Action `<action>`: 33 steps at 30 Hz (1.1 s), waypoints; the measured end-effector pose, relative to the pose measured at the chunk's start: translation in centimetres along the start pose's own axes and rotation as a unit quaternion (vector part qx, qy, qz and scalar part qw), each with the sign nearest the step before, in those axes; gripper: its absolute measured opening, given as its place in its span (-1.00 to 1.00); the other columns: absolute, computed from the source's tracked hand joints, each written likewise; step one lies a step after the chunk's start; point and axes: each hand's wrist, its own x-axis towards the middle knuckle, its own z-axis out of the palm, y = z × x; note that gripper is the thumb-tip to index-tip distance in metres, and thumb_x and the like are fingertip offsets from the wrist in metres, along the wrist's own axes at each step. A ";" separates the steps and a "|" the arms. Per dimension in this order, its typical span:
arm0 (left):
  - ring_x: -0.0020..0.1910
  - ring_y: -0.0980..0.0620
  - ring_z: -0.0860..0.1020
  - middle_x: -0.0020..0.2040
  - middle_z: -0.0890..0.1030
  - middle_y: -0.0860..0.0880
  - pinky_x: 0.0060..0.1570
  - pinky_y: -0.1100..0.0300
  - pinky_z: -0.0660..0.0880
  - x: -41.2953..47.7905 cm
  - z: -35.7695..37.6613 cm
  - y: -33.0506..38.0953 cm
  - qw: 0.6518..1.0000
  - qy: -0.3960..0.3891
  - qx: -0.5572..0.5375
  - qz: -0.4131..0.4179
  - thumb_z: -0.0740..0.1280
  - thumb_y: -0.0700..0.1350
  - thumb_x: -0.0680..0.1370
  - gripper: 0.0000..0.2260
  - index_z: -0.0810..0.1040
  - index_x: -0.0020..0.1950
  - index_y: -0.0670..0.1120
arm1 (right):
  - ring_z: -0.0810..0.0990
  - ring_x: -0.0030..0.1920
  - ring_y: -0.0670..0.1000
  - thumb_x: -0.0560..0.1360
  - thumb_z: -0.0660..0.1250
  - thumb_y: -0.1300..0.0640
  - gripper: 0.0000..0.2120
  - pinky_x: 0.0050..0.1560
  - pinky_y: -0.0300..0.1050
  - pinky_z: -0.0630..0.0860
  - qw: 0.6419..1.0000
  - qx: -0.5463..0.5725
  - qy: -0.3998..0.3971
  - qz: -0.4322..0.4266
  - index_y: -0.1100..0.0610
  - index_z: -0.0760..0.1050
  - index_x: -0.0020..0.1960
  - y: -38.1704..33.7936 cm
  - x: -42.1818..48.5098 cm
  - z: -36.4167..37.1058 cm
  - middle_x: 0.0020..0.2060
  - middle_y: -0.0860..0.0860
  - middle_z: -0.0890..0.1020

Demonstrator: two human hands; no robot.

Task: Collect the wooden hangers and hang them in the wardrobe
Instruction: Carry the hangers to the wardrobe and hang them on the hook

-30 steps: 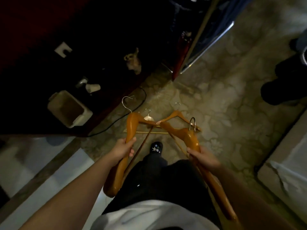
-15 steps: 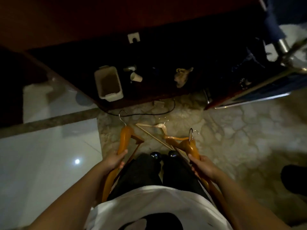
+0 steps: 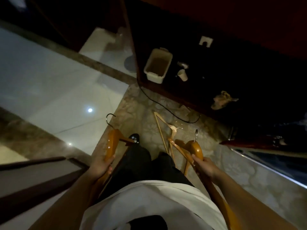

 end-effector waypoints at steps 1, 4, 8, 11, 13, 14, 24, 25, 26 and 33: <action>-0.35 -0.06 0.49 -0.31 0.51 -0.15 -0.26 0.10 0.45 -0.6 0.0 -1.0 0.999 -0.002 -0.039 -0.018 0.24 -0.07 0.58 -0.82 0.47 -0.13 -0.16 | 0.48 -0.31 0.06 0.58 0.15 -0.07 -0.61 -0.25 -0.11 0.44 1.000 -0.027 -0.006 -0.003 0.28 0.50 -0.02 -0.5 0.1 0.2 -0.26 0.18 0.51; -0.29 -0.08 0.47 -0.24 0.51 -0.15 -0.26 0.08 0.46 -2.2 -0.7 -3.5 0.992 0.002 -0.116 -0.056 0.23 -0.09 0.58 -0.83 0.50 -0.07 -0.18 | 0.43 -0.39 0.05 0.57 0.16 -0.04 -0.64 -0.32 -0.12 0.40 0.997 -0.074 -0.020 -0.011 0.28 0.45 -0.09 -2.0 0.7 1.5 -0.32 0.17 0.46; -0.17 -0.20 0.58 -0.18 0.60 -0.20 0.04 -0.17 0.54 -2.2 -3.6 -7.5 0.988 0.019 -0.129 -0.088 0.25 0.08 0.53 -0.73 0.57 -0.12 -0.11 | 0.45 -0.31 0.10 0.58 0.16 -0.03 -0.66 -0.32 -0.12 0.40 0.988 -0.150 -0.033 -0.016 0.26 0.44 -0.09 -5.3 1.3 4.7 -0.26 0.19 0.48; -0.19 -0.17 0.58 -0.18 0.61 -0.20 -0.01 -0.12 0.54 -2.1 -5.9 -9.0 0.978 0.057 -0.174 -0.103 0.24 0.07 0.54 -0.72 0.56 -0.04 -0.14 | 0.49 -0.27 0.12 0.57 0.18 -0.03 -0.68 -0.29 -0.11 0.42 0.980 -0.196 -0.033 -0.017 0.24 0.46 -0.10 -8.1 1.7 7.7 -0.25 0.19 0.53; -0.32 -0.08 0.51 -0.29 0.53 -0.17 -0.20 0.02 0.52 -1.9 -7.9 -9.8 0.972 0.062 -0.202 -0.104 0.21 0.00 0.58 -0.67 0.52 0.02 -0.27 | 0.49 -0.30 0.10 0.57 0.19 -0.02 -0.66 -0.29 -0.11 0.43 0.974 -0.222 -0.035 -0.017 0.28 0.47 -0.05 -10.1 2.3 10.1 -0.28 0.18 0.53; -0.35 -0.05 0.49 -0.31 0.51 -0.15 -0.26 0.09 0.48 -1.8 -9.0 -10.2 0.972 0.052 -0.207 -0.100 0.20 -0.01 0.59 -0.66 0.50 0.04 -0.30 | 0.48 -0.31 0.09 0.57 0.19 -0.02 -0.65 -0.29 -0.11 0.42 0.972 -0.232 -0.038 -0.017 0.30 0.46 -0.03 -11.1 2.7 11.4 -0.28 0.18 0.52; -0.10 -0.01 0.53 -0.03 0.55 -0.13 -0.24 0.19 0.41 -1.0 -17.3 -12.8 0.940 0.065 -0.318 -0.110 0.16 -0.09 0.61 -0.84 0.49 0.04 -0.10 | 0.51 -0.29 0.05 0.57 0.17 -0.06 -0.70 -0.21 -0.08 0.48 0.926 -0.355 -0.102 -0.081 0.18 0.46 -0.05 -24.0 4.5 25.3 -0.26 0.13 0.54; -0.12 -0.01 0.53 -0.03 0.55 -0.16 -0.24 0.19 0.42 -0.7 -17.8 -13.0 0.935 0.077 -0.329 -0.109 0.16 -0.10 0.61 -0.84 0.49 0.03 -0.13 | 0.51 -0.30 0.05 0.57 0.18 -0.05 -0.72 -0.22 -0.08 0.48 0.923 -0.358 -0.110 -0.086 0.16 0.45 -0.08 -25.4 4.6 26.5 -0.28 0.13 0.54; -0.14 -0.01 0.53 -0.02 0.56 -0.20 -0.23 0.19 0.43 -0.6 -18.2 -13.1 0.932 0.084 -0.337 -0.106 0.16 -0.10 0.61 -0.83 0.49 0.04 -0.16 | 0.51 -0.30 0.05 0.57 0.18 -0.04 -0.73 -0.21 -0.07 0.48 0.921 -0.361 -0.115 -0.093 0.15 0.45 -0.11 -27.0 4.7 27.6 -0.28 0.13 0.53; -0.28 -0.02 0.52 -0.26 0.54 -0.13 -0.32 0.20 0.42 2.2 -21.9 -12.9 0.910 0.134 -0.361 -0.152 0.21 -0.05 0.59 -0.79 0.52 -0.13 -0.13 | 0.51 -0.27 0.05 0.56 0.19 -0.07 -0.69 -0.20 -0.09 0.45 0.899 -0.387 -0.167 -0.117 0.17 0.49 -0.09 -37.7 6.6 34.8 -0.27 0.12 0.53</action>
